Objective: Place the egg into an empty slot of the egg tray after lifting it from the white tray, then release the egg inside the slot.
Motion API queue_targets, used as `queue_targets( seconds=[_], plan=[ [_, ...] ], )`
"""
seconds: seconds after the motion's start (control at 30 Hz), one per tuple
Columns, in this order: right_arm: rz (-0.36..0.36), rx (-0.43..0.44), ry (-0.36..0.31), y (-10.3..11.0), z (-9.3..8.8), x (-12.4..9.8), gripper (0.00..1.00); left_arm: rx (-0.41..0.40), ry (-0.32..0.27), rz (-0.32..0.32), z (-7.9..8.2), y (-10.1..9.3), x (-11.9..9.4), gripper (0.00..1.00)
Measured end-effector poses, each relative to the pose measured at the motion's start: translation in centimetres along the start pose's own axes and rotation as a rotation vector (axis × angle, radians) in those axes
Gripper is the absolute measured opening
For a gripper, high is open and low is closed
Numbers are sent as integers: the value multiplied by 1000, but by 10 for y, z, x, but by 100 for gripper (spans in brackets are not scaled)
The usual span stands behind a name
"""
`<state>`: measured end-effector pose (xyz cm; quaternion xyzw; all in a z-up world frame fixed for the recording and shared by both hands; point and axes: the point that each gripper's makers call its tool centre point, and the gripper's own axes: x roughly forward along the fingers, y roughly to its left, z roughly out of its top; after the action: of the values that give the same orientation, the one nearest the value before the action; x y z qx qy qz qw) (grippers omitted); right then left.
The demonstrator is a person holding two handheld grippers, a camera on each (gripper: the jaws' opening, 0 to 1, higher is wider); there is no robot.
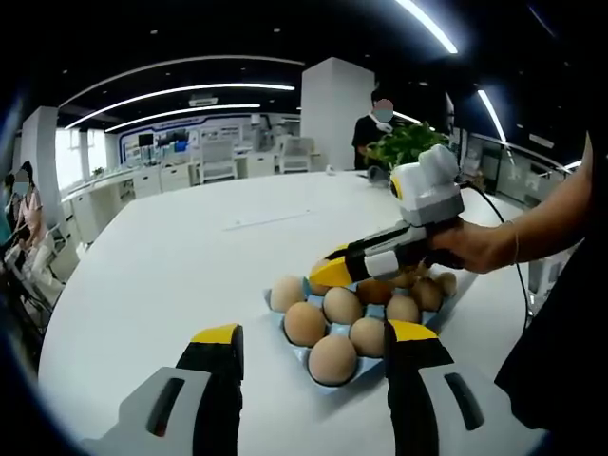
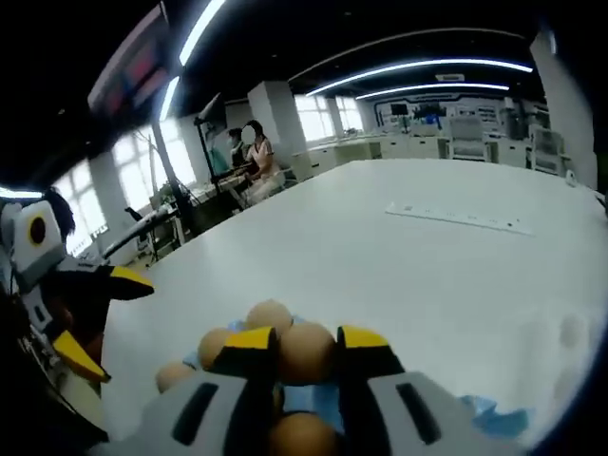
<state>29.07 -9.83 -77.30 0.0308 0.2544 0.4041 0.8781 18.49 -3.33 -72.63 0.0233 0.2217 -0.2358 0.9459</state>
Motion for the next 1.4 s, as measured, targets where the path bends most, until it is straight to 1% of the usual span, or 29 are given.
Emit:
queue_targets(
  seconds=[0.27, 0.37, 0.4, 0.7, 0.77, 0.83, 0.87, 0.93, 1.0, 1.03, 1.1, 1.17, 1.2, 1.27, 1.3, 1.37, 1.4],
  plan=[
    [3, -6, 3, 1, 1, 0, 24, 1, 5, 3, -1, 2, -1, 60],
    [9, -11, 15, 1, 0, -1, 22, 8, 9, 2, -1, 1, 0, 60],
    [7, 3, 9, 0, 1, -2, 22, 8, 6, -1, -1, 0, 0, 60],
    [9, -1, 6, 1, 1, -1, 22, 8, 4, -2, 0, -1, -1, 60],
    [15, 8, 4, 2, 1, -3, 23, 10, 3, -2, 0, -1, -2, 60],
    [25, 40, -6, 4, 2, -4, 23, 10, 3, -1, 0, -1, -2, 60],
    [5, 76, -91, 0, 17, -14, 23, 12, 3, 2, 0, -1, -2, 60],
    [-30, 58, -150, -7, 28, -25, 23, 11, 1, 2, 1, 0, -2, 60],
    [-100, 43, -200, -24, 36, -40, 23, 12, -1, -1, 1, -1, -1, 60],
    [-126, 34, -211, -32, 38, -46, 23, 13, -1, -3, 1, -2, -1, 60],
    [-204, 22, -223, -53, 38, -59, 22, 13, 1, -6, 0, -2, 0, 60],
    [-260, 41, -231, -71, 36, -71, 22, 13, 0, -9, 0, -3, 0, 60],
    [-301, 50, -234, -85, 33, -80, 22, 14, -2, -10, 0, -4, 0, 60],
    [-361, 66, -246, -102, 31, -94, 22, 15, -1, -10, 0, -3, 0, 60],
    [-403, 61, -261, -115, 30, -105, 22, 13, -2, -10, 0, -3, 0, 60],
    [-468, 45, -270, -131, 29, -121, 22, 12, -2, -11, 0, -3, 0, 59],
    [-540, 22, -279, -146, 28, -137, 22, 13, -1, -12, 0, -3, 0, 59]
  ],
)
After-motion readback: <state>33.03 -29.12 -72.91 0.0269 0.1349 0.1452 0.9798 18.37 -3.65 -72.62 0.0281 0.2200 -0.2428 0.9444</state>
